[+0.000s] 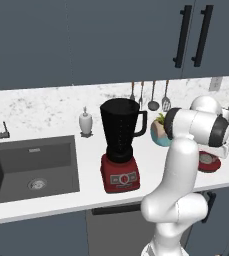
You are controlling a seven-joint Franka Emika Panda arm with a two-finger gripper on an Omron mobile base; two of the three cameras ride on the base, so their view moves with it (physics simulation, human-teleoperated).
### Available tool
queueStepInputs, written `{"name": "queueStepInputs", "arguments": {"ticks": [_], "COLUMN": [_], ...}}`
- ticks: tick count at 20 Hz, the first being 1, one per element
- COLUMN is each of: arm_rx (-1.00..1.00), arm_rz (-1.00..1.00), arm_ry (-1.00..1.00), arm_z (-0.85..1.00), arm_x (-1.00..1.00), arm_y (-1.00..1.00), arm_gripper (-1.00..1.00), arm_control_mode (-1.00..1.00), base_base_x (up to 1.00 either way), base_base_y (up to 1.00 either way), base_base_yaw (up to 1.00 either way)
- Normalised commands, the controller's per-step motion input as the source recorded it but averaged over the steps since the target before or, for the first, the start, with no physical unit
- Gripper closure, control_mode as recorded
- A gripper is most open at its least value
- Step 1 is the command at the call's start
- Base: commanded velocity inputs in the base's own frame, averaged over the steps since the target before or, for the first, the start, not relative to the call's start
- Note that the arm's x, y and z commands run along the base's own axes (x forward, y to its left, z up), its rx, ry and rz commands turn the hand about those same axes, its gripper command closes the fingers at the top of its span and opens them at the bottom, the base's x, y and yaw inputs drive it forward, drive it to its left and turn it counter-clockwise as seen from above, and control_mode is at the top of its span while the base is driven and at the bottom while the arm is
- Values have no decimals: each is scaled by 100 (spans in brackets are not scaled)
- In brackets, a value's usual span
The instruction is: Close the lid blender by securely placing the lid on top.
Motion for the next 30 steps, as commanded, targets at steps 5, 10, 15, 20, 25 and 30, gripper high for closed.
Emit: {"name": "queueStepInputs", "arguments": {"ticks": [5,10,15,20,25,30], "arm_rx": [-4,0,0,-7,-13,-3], "arm_rz": [0,0,0,1,4,3], "arm_ry": [-14,-27,-19,0,6,3], "arm_z": [-97,-100,-100,-100,-97,-56], "arm_x": [-46,-76,-49,-2,0,-8], "arm_y": [39,33,32,50,58,32], "arm_gripper": [-100,100,100,100,100,100], "arm_control_mode": [-100,-100,-100,-100,-100,-100], "base_base_x": [0,0,0,0,0,0], "base_base_y": [0,0,0,0,0,0], "base_base_yaw": [0,0,0,0,0,0]}}
